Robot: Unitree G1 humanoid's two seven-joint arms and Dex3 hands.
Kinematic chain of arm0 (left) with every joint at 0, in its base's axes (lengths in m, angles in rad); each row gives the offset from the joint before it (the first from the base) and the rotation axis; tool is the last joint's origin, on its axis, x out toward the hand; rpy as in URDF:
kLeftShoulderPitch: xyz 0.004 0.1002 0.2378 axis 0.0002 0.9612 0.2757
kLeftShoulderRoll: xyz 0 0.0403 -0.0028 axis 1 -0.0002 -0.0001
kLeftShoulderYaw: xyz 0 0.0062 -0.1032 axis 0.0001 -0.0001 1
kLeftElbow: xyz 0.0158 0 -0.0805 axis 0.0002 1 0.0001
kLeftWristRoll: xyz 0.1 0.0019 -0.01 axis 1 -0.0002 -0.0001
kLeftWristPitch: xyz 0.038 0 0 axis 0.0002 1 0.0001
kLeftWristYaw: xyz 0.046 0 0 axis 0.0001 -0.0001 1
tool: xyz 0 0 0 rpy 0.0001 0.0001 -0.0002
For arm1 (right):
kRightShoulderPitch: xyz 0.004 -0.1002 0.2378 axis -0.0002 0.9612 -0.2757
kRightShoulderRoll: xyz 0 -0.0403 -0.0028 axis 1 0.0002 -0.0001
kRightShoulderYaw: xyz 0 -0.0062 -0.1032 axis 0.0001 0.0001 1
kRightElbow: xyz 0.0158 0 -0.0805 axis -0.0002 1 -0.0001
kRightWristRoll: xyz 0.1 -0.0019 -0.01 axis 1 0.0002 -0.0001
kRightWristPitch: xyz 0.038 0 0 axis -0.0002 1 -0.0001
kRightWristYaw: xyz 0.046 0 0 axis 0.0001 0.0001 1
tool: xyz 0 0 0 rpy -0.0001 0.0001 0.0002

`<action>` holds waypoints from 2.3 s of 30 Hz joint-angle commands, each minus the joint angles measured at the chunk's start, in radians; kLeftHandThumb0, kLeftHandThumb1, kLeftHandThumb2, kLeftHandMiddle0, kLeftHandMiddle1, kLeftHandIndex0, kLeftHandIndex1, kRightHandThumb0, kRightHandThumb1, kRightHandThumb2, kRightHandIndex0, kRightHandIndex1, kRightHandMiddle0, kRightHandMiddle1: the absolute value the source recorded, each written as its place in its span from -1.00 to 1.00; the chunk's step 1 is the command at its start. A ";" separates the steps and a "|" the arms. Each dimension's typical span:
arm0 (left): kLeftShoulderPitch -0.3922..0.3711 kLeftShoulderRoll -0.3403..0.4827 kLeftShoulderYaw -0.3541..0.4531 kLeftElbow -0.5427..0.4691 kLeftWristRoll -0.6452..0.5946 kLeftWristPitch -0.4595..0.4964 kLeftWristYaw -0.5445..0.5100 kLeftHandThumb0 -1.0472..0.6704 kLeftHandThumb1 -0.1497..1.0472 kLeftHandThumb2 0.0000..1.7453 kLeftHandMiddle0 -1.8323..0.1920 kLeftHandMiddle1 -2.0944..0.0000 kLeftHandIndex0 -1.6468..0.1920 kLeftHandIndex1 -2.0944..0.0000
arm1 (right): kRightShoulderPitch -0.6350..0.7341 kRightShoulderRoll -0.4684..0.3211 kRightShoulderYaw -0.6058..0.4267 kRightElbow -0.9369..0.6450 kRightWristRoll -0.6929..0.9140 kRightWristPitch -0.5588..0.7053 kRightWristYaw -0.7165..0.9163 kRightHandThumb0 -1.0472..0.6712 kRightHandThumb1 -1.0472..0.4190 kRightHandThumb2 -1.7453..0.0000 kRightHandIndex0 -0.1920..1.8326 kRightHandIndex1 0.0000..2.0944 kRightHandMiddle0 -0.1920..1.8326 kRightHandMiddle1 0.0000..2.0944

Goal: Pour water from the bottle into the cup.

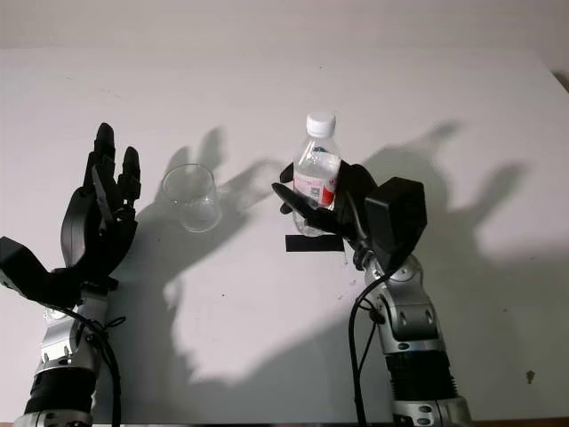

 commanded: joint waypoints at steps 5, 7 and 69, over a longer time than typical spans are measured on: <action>0.033 0.001 0.002 0.012 0.002 -0.004 -0.003 -0.65 1.00 -0.08 1.00 1.00 1.00 1.00 | 0.026 0.010 -0.011 -0.019 0.006 -0.036 -0.004 -0.26 -1.00 0.39 0.44 1.00 0.16 1.00; 0.034 -0.002 0.002 0.008 -0.001 -0.001 -0.001 -0.65 1.00 -0.08 1.00 1.00 1.00 1.00 | 0.030 0.008 -0.011 -0.006 -0.001 -0.054 -0.008 -0.26 -1.00 0.40 0.45 1.00 0.16 1.00; 0.018 -0.006 0.002 0.044 -0.006 -0.028 -0.025 -0.66 1.00 -0.08 1.00 1.00 1.00 1.00 | 0.158 -0.081 -0.013 0.183 -0.061 -0.418 0.149 -0.80 -0.93 0.94 -1.00 -0.99 -1.00 -0.98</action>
